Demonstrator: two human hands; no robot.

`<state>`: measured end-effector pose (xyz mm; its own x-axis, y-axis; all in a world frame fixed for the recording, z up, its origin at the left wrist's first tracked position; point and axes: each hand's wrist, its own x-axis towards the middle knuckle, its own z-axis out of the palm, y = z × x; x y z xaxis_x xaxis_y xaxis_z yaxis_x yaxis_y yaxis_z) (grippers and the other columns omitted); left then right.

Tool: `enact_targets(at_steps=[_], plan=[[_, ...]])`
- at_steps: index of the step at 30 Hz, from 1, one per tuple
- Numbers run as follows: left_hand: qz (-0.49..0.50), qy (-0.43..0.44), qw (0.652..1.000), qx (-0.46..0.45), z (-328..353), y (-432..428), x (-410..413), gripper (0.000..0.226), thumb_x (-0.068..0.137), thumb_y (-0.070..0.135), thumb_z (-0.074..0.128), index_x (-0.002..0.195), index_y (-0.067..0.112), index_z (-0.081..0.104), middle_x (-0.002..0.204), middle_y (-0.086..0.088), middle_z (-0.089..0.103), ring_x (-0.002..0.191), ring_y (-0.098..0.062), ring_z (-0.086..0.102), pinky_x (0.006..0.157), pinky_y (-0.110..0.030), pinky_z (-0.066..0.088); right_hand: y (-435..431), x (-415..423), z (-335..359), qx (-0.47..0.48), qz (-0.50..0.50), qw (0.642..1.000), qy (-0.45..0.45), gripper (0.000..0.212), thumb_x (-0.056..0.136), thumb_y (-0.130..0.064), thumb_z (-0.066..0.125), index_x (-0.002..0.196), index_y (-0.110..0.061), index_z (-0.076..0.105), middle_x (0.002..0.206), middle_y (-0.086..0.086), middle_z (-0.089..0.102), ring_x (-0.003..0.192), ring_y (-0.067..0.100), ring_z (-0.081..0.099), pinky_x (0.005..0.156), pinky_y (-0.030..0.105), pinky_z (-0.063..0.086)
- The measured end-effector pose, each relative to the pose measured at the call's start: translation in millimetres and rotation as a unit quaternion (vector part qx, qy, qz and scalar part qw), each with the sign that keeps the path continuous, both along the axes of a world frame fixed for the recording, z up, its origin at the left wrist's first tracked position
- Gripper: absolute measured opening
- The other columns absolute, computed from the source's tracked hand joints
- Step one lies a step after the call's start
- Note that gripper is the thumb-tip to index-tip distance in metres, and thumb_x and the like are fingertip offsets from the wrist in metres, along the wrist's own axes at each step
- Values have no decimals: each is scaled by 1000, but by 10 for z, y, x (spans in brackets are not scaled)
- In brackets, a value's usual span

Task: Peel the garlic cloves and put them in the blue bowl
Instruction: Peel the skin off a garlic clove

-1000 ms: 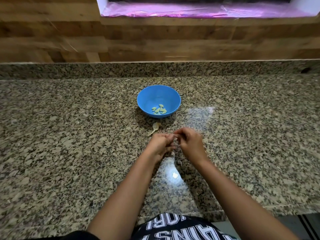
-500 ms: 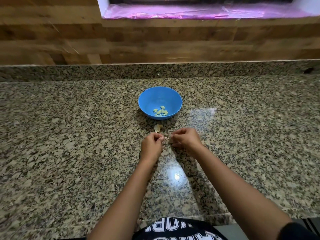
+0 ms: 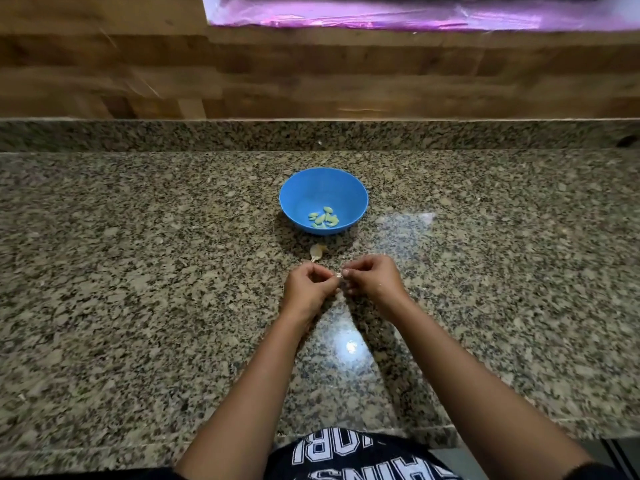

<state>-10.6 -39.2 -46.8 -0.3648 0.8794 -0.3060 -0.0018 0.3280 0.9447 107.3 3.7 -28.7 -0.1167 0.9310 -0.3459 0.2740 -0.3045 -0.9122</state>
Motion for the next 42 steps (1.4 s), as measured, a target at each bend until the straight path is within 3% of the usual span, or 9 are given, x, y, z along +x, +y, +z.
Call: enact_targets(at_steps=[4,10,20,23,26,29,31,36,42], plan=[[15,-10,1000,-4,-42,-52,-39,19,77,0,70,70,14,60,71,-8,66,68,-23,61,60,-30,47,70,-66,62,-28,-6,999,29,4,86,5,60,87,4,63,66,11,61,40,8,54,46,19,50],[-6,-2,999,33,24,-22,-57,24,78,-1,71,73,15,54,73,-5,64,73,-21,62,74,-40,55,-42,-29,151,-65,58,993,79,12,89,4,55,100,9,59,70,15,61,54,20,57,51,26,53],[-8,-139,990,-28,140,40,126,38,86,-18,46,73,14,32,66,-6,47,47,-13,50,47,-24,48,-96,165,122,-148,-3,966,212,13,89,15,45,91,15,58,57,12,65,44,15,62,46,18,52],[-17,-24,999,-25,136,39,165,34,86,-12,51,72,15,35,67,-4,48,52,-13,48,51,-23,44,-141,142,86,-105,-14,982,158,15,89,11,51,100,16,58,68,15,65,48,13,62,50,18,53],[-47,225,972,45,190,11,218,20,86,5,58,78,14,43,68,2,50,57,-10,46,46,-14,33,-200,107,39,10,-27,999,45,10,86,2,61,93,6,66,69,11,65,54,15,61,58,28,56],[-37,271,958,82,230,-6,271,15,87,6,55,84,10,41,73,-4,50,63,-20,46,50,-22,28,-205,87,24,69,-38,997,-8,2,81,-7,69,81,-7,71,72,11,70,64,22,68,71,42,59],[-21,253,965,62,244,18,299,16,87,6,55,81,11,40,70,-3,48,60,-18,43,48,-22,29,-205,82,34,89,-41,995,-23,4,79,-8,70,80,-10,72,75,9,72,70,23,70,73,42,58],[7,-27,999,-16,230,101,311,32,84,-3,54,69,17,35,57,-3,45,52,-16,41,46,-26,31,-237,109,90,137,-24,988,-59,11,84,-3,63,89,-8,72,80,7,70,71,17,67,68,29,58],[-28,-78,997,-6,257,69,266,31,89,-10,44,73,15,34,63,-5,44,44,-10,49,38,-21,42,-255,146,192,-86,-88,964,234,16,89,13,48,84,3,60,72,14,60,54,14,58,51,17,51]])
